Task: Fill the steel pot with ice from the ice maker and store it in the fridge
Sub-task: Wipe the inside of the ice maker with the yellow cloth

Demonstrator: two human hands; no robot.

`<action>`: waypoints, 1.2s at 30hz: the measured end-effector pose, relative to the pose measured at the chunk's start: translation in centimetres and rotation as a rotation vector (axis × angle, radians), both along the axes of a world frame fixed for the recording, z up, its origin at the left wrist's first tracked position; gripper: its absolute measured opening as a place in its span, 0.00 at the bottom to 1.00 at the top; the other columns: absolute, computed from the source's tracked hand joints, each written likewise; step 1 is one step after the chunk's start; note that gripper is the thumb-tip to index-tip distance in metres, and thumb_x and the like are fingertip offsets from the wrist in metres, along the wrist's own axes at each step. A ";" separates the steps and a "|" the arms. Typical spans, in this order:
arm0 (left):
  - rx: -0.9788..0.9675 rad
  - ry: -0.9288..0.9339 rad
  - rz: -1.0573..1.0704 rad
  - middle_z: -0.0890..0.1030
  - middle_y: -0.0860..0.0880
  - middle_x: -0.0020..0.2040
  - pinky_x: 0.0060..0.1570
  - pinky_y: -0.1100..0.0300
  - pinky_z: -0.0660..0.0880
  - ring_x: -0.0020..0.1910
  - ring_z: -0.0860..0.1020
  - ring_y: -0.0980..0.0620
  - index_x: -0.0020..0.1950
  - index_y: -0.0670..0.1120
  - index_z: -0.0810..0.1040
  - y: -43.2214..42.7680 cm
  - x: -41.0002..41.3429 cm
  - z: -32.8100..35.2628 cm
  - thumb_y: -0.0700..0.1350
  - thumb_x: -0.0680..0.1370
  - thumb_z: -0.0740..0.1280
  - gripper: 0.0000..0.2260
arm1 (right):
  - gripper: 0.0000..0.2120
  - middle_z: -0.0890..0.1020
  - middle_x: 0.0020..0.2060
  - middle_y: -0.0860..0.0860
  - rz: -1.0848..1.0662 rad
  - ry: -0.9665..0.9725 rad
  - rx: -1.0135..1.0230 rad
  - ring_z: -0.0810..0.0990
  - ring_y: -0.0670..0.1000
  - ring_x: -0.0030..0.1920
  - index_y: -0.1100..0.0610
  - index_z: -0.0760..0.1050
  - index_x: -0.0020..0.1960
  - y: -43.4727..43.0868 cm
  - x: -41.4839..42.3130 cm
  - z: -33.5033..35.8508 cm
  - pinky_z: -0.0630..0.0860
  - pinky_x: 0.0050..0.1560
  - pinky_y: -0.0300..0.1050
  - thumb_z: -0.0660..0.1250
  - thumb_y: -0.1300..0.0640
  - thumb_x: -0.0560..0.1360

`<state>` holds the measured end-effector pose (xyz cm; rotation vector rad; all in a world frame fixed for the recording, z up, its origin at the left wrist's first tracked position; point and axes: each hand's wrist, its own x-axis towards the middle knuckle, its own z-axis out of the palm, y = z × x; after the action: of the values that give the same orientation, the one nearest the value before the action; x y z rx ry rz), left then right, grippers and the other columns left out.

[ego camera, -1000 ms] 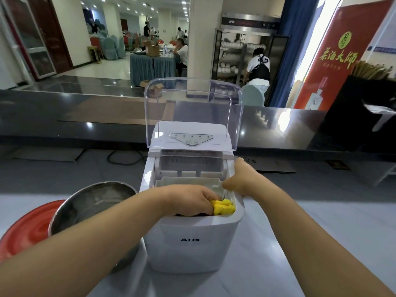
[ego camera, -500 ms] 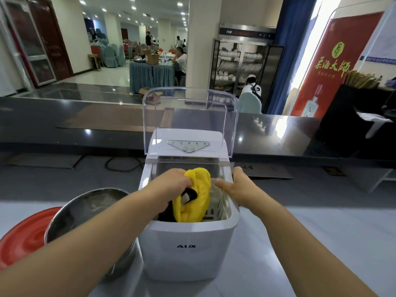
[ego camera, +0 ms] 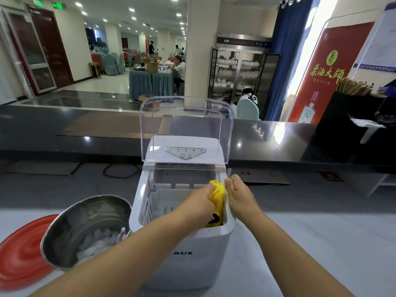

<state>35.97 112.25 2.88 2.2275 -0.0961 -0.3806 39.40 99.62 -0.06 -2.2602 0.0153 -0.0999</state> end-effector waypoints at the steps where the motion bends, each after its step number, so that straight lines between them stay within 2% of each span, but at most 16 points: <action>1: 0.005 -0.021 -0.029 0.71 0.46 0.54 0.47 0.55 0.72 0.50 0.72 0.47 0.71 0.51 0.63 0.2 -0.3 0.1 0.32 0.76 0.55 0.25 | 0.16 0.67 0.33 0.50 -0.003 -0.005 0.002 0.64 0.49 0.36 0.52 0.60 0.36 0.0 -0.1 0.0 0.63 0.37 0.46 0.50 0.50 0.83; 6: 0.046 -0.012 -0.181 0.74 0.46 0.51 0.42 0.59 0.71 0.44 0.72 0.51 0.62 0.51 0.71 2.3 -1.3 0.3 0.32 0.75 0.56 0.21 | 0.16 0.68 0.34 0.51 -0.016 -0.010 -0.013 0.64 0.50 0.35 0.52 0.61 0.37 0.1 0.0 0.0 0.63 0.36 0.46 0.51 0.51 0.83; 8: -0.022 0.038 -0.181 0.76 0.46 0.49 0.41 0.59 0.72 0.43 0.73 0.51 0.59 0.52 0.74 3.2 -1.6 0.4 0.32 0.74 0.57 0.19 | 0.16 0.68 0.34 0.51 -0.022 -0.009 -0.025 0.65 0.49 0.35 0.52 0.62 0.37 0.1 0.0 -0.1 0.63 0.36 0.46 0.51 0.51 0.83; 11: -0.233 0.093 -0.034 0.79 0.46 0.49 0.45 0.56 0.77 0.45 0.77 0.50 0.54 0.55 0.76 4.2 -1.5 0.5 0.32 0.75 0.59 0.19 | 0.15 0.71 0.36 0.52 -0.035 0.020 -0.047 0.67 0.48 0.35 0.52 0.63 0.38 0.0 -0.1 0.0 0.65 0.36 0.44 0.51 0.50 0.82; 14: -0.573 0.107 0.228 0.81 0.46 0.48 0.46 0.55 0.78 0.47 0.79 0.48 0.56 0.50 0.77 5.0 -1.5 1.0 0.31 0.76 0.58 0.18 | 0.11 0.75 0.41 0.52 -0.071 0.018 -0.111 0.71 0.50 0.39 0.53 0.67 0.43 0.1 -0.5 0.6 0.69 0.40 0.46 0.53 0.52 0.82; 17: -0.779 0.033 0.361 0.81 0.45 0.51 0.43 0.54 0.79 0.49 0.80 0.46 0.57 0.50 0.77 5.5 -1.4 2.0 0.33 0.77 0.59 0.16 | 0.03 0.76 0.45 0.48 -0.140 -0.373 -0.088 0.73 0.50 0.47 0.51 0.70 0.46 1.0 -2.1 1.7 0.70 0.43 0.45 0.60 0.55 0.78; 19: -0.919 0.036 0.326 0.83 0.45 0.50 0.39 0.55 0.78 0.47 0.81 0.47 0.59 0.49 0.77 5.0 -1.7 2.9 0.38 0.79 0.61 0.12 | 0.08 0.76 0.46 0.45 -0.025 -0.504 0.076 0.74 0.48 0.48 0.49 0.72 0.49 2.7 -3.7 2.5 0.73 0.47 0.45 0.61 0.46 0.76; 21: -1.024 0.085 0.203 0.84 0.45 0.50 0.44 0.56 0.77 0.48 0.82 0.49 0.60 0.45 0.77 4.0 -2.4 3.5 0.46 0.80 0.59 0.12 | 0.18 0.75 0.48 0.44 0.103 -0.407 0.140 0.74 0.46 0.50 0.46 0.72 0.54 4.4 -4.7 2.8 0.73 0.50 0.43 0.59 0.36 0.71; 23: -1.076 0.122 0.128 0.83 0.45 0.50 0.50 0.55 0.77 0.48 0.81 0.50 0.59 0.42 0.79 3.7 -2.6 3.7 0.49 0.81 0.57 0.16 | 0.16 0.75 0.47 0.43 0.109 -0.397 0.095 0.74 0.44 0.49 0.44 0.71 0.53 4.9 -4.6 2.7 0.72 0.48 0.38 0.66 0.40 0.69; 25: -0.953 0.088 0.088 0.83 0.46 0.51 0.54 0.54 0.76 0.49 0.81 0.50 0.55 0.44 0.81 5.0 -2.5 3.3 0.49 0.80 0.58 0.15 | 0.10 0.77 0.44 0.43 0.095 -0.414 0.070 0.76 0.42 0.45 0.44 0.72 0.49 4.5 -4.3 2.6 0.72 0.44 0.37 0.70 0.54 0.71; 26: -0.756 -0.012 0.092 0.84 0.47 0.51 0.54 0.54 0.76 0.49 0.81 0.50 0.52 0.47 0.82 6.0 -2.3 3.0 0.49 0.80 0.59 0.13 | 0.10 0.78 0.41 0.43 0.095 -0.394 0.053 0.76 0.43 0.42 0.45 0.72 0.46 4.2 -4.2 2.5 0.73 0.42 0.38 0.69 0.59 0.72; 29: 0.198 -0.557 0.053 0.82 0.53 0.37 0.43 0.56 0.76 0.39 0.78 0.54 0.39 0.51 0.81 9.9 -1.5 0.7 0.55 0.75 0.55 0.16 | 0.08 0.78 0.35 0.45 0.071 -0.353 -0.057 0.76 0.47 0.37 0.48 0.73 0.43 3.6 -3.7 2.4 0.75 0.39 0.46 0.66 0.61 0.71; 31: 0.588 -0.853 -0.108 0.76 0.55 0.28 0.41 0.59 0.77 0.31 0.74 0.57 0.31 0.50 0.77 11.9 -1.0 -0.9 0.56 0.74 0.55 0.18 | 0.09 0.79 0.36 0.45 0.050 -0.365 -0.136 0.76 0.50 0.38 0.48 0.75 0.48 4.0 -3.4 3.0 0.73 0.38 0.46 0.66 0.59 0.71; 32: 0.691 -0.930 -0.213 0.74 0.57 0.26 0.47 0.60 0.78 0.30 0.73 0.58 0.28 0.51 0.76 12.6 -1.0 -1.6 0.56 0.73 0.56 0.18 | 0.10 0.80 0.37 0.46 0.027 -0.393 -0.207 0.77 0.51 0.38 0.48 0.75 0.51 4.6 -3.3 3.3 0.71 0.36 0.45 0.66 0.58 0.71; 34: 0.775 -0.993 -0.376 0.74 0.57 0.24 0.59 0.61 0.70 0.29 0.71 0.61 0.26 0.51 0.74 13.5 -1.1 -2.7 0.55 0.73 0.58 0.18 | 0.11 0.81 0.38 0.47 0.010 -0.546 -0.450 0.79 0.52 0.36 0.50 0.77 0.51 6.1 -2.6 3.5 0.66 0.31 0.41 0.71 0.56 0.68; 36: 0.760 -1.047 -0.425 0.74 0.56 0.23 0.62 0.59 0.64 0.30 0.72 0.59 0.26 0.49 0.74 14.1 -1.0 -3.4 0.54 0.74 0.59 0.19 | 0.15 0.81 0.37 0.46 0.106 -0.613 -0.638 0.79 0.51 0.33 0.50 0.78 0.47 8.2 -2.0 2.9 0.65 0.27 0.39 0.76 0.57 0.62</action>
<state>34.97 126.35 -0.48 2.9100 -1.1452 0.6919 37.45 107.86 2.88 -2.7507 -0.5275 -0.8357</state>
